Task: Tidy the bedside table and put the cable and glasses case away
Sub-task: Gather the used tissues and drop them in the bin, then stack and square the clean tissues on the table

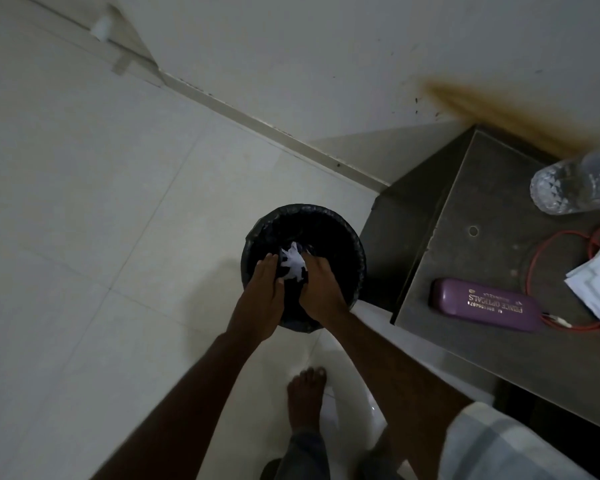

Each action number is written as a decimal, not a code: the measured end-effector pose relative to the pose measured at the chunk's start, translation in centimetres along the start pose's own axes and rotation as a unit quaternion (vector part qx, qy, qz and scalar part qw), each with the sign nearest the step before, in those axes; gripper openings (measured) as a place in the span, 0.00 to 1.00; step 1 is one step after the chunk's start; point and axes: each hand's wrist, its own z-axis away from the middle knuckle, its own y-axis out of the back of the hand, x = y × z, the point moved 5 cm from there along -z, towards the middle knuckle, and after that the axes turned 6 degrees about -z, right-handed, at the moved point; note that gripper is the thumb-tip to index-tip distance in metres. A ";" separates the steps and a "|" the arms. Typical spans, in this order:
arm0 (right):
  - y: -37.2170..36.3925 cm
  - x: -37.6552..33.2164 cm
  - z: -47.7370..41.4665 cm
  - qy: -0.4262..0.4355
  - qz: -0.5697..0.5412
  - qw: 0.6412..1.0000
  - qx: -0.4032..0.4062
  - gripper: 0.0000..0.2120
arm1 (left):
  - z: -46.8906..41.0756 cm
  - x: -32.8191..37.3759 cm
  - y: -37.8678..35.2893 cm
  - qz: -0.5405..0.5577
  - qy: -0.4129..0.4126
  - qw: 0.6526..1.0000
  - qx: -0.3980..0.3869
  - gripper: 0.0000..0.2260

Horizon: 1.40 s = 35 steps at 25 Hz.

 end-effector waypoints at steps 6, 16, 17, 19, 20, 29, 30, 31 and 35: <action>4.6 -4.5 3.5 0.031 -0.050 0.998 0.014 0.20 | 1.9 5.0 3.1 -0.004 -0.024 1.000 0.001 0.23; 18.1 -7.8 9.9 0.071 -0.147 0.974 0.157 0.17 | 4.2 18.6 3.4 -0.053 -0.103 0.993 0.029 0.23; 19.1 -7.2 10.4 0.073 -0.141 0.974 0.160 0.17 | 4.5 19.7 2.9 -0.051 -0.116 0.992 0.028 0.23; 21.6 -5.4 11.7 0.097 -0.128 0.968 0.191 0.17 | 4.9 22.3 1.3 -0.051 -0.150 0.987 0.014 0.24; 22.9 -4.3 12.4 0.103 -0.118 0.966 0.208 0.17 | 5.2 23.6 0.4 -0.058 -0.156 0.986 0.008 0.23; 34.9 9.1 17.9 0.017 -0.028 0.953 0.303 0.23 | 5.8 36.2 -9.7 -0.164 -0.257 0.951 -0.051 0.24; 36.3 10.5 18.4 -0.008 -0.017 0.946 0.324 0.20 | 6.2 37.6 -11.0 -0.169 -0.266 0.947 -0.060 0.24; 37.4 12.0 18.8 -0.036 -0.017 0.938 0.345 0.18 | 6.3 38.7 -12.2 -0.179 -0.279 0.941 -0.068 0.23; 40.8 18.3 19.6 -0.193 -0.122 0.886 0.403 0.19 | 5.8 41.9 -16.1 -0.211 -0.314 0.921 -0.095 0.20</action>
